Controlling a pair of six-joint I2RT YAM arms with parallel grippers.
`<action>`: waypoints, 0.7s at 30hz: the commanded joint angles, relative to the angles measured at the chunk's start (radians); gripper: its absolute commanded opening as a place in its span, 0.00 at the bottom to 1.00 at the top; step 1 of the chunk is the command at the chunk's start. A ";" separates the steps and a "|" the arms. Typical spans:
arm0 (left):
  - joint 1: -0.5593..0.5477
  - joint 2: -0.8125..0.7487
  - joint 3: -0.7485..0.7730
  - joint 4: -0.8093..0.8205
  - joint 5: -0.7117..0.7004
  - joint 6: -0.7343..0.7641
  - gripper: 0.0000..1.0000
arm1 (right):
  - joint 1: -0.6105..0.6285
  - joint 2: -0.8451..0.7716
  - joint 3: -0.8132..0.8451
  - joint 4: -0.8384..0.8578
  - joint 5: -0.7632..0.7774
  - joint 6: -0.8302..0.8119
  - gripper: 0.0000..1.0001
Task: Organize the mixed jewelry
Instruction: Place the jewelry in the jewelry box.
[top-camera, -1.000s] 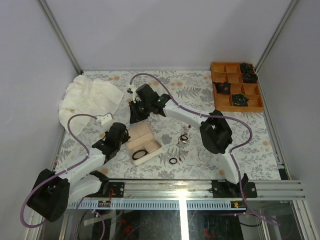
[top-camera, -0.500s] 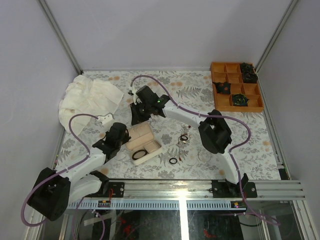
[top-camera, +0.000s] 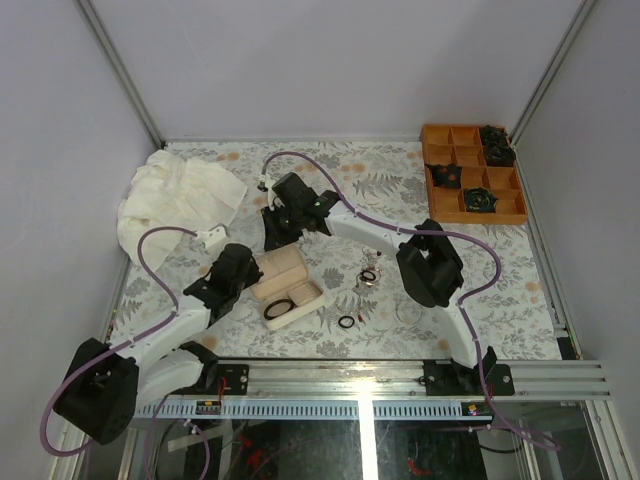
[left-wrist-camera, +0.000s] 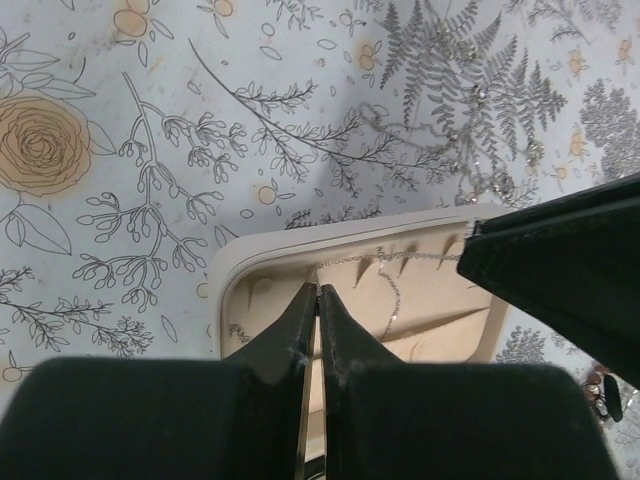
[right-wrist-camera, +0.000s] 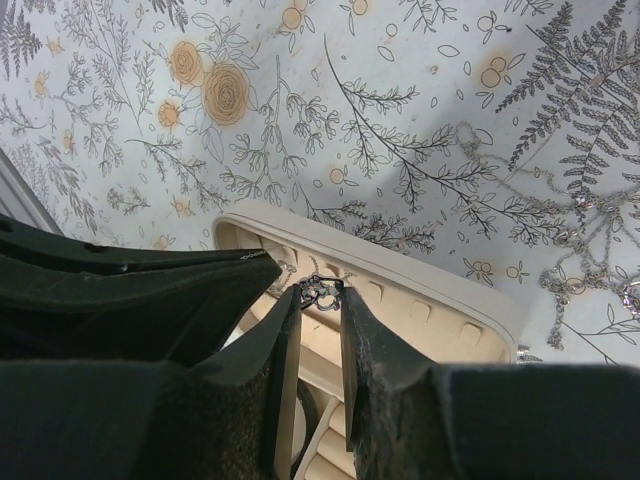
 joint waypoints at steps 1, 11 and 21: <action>0.009 -0.025 0.042 0.026 0.004 0.017 0.00 | 0.007 -0.020 0.015 0.003 0.017 -0.005 0.15; 0.009 -0.058 0.053 0.006 0.018 0.024 0.00 | 0.007 -0.036 0.002 0.008 0.014 -0.010 0.15; 0.009 -0.130 0.056 -0.044 0.005 0.026 0.00 | 0.007 0.016 0.124 -0.022 -0.020 -0.009 0.15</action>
